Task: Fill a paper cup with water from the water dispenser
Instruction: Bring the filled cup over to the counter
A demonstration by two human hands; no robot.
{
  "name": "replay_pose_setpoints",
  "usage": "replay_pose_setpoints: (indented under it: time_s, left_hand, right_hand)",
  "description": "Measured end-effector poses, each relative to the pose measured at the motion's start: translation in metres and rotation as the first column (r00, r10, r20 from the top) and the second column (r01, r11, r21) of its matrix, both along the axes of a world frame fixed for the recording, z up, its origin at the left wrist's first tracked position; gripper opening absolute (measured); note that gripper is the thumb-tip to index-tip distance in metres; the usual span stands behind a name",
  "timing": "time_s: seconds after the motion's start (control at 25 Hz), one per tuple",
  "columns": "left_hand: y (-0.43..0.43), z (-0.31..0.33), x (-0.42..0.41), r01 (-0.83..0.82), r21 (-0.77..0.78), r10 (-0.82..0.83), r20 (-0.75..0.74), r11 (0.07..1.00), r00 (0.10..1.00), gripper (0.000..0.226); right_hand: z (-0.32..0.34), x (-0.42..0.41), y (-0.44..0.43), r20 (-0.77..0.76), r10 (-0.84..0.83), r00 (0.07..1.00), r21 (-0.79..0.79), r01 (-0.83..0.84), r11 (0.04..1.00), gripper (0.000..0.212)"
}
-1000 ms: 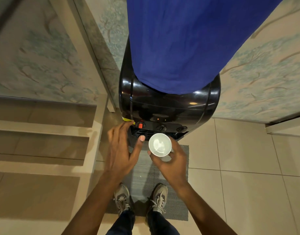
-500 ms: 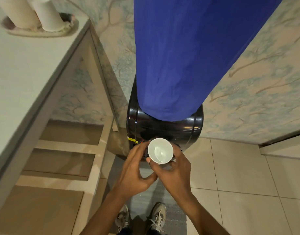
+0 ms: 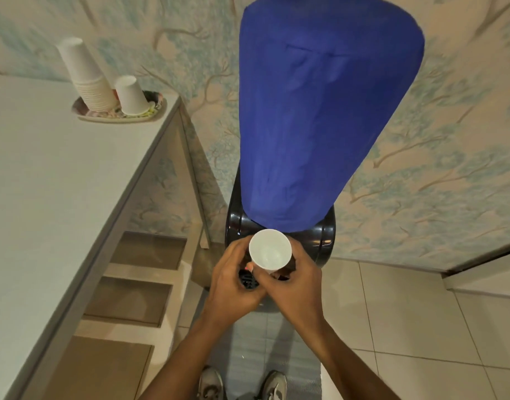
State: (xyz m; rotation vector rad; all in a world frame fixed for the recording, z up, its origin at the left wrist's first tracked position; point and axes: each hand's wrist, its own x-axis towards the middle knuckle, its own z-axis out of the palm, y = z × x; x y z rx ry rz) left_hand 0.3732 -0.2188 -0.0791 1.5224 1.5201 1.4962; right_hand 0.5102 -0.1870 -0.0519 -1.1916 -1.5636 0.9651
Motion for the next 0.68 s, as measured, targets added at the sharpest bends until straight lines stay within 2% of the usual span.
replay_pose_setpoints:
  time_s: [0.68]
  left_hand:
    - [0.004,0.035,-0.013,-0.115,0.019,0.116,-0.023,0.993,0.993,0.082]
  right_hand:
    - [0.031,-0.02,0.01,0.042,0.039,0.998,0.022,-0.039,0.999,0.068]
